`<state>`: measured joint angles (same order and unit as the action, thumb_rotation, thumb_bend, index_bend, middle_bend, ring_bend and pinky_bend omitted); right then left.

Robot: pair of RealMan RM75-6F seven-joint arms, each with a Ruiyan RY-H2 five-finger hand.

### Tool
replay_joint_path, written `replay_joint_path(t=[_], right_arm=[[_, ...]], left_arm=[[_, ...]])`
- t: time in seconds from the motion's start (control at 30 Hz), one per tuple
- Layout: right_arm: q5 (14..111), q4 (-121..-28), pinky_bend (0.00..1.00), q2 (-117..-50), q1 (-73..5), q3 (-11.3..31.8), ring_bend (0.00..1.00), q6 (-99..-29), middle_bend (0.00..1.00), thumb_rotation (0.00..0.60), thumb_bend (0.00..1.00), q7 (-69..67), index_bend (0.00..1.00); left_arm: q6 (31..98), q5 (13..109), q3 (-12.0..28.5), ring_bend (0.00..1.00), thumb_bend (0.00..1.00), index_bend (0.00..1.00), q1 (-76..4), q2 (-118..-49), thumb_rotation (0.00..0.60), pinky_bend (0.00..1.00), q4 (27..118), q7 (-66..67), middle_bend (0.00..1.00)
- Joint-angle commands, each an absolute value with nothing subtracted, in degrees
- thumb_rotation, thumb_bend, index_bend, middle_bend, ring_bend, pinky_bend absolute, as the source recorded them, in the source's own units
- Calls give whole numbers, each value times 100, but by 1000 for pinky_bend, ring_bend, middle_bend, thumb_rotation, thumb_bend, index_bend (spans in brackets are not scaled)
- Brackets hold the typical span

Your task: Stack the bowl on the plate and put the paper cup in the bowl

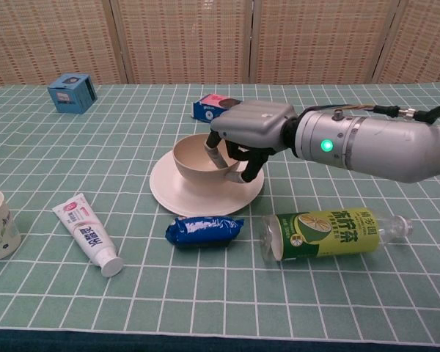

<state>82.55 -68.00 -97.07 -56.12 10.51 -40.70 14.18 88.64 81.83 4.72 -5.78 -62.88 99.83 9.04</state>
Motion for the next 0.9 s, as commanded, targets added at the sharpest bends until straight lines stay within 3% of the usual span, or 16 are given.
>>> replay_joint_path(t=[0.03, 0.23, 0.43, 0.67, 0.9], right_arm=[[8187, -6716, 1000, -9793, -5671, 1058, 905, -4055, 917, 600, 400, 1473, 595], [8016, -6637, 1000, -9832, -5690, 1026, 904, -4070, 915, 600, 367, 1685, 573], [7818, -6843, 1000, -9711, -5604, 989, 903, -4174, 900, 600, 249, 1940, 333], [7666, -7307, 1000, -9354, -5410, 969, 898, -4497, 900, 600, 203, 2213, 113], [7781, -8157, 1000, -8599, -4895, 911, 866, -5322, 864, 600, 203, 2185, 73]], left_arm=[[8865, 8186, 471, 246, 222, 190, -568, -6295, 600, 352, 9970, 890, 294], [8856, 8201, 474, 246, 222, 190, -552, -6310, 600, 352, 9925, 849, 294], [8841, 8227, 480, 245, 222, 189, -553, -6335, 600, 352, 9903, 830, 293], [8815, 8252, 498, 241, 221, 188, -571, -6352, 600, 352, 9906, 839, 289], [8739, 8259, 531, 239, 222, 188, -629, -6379, 600, 352, 9881, 850, 287]])
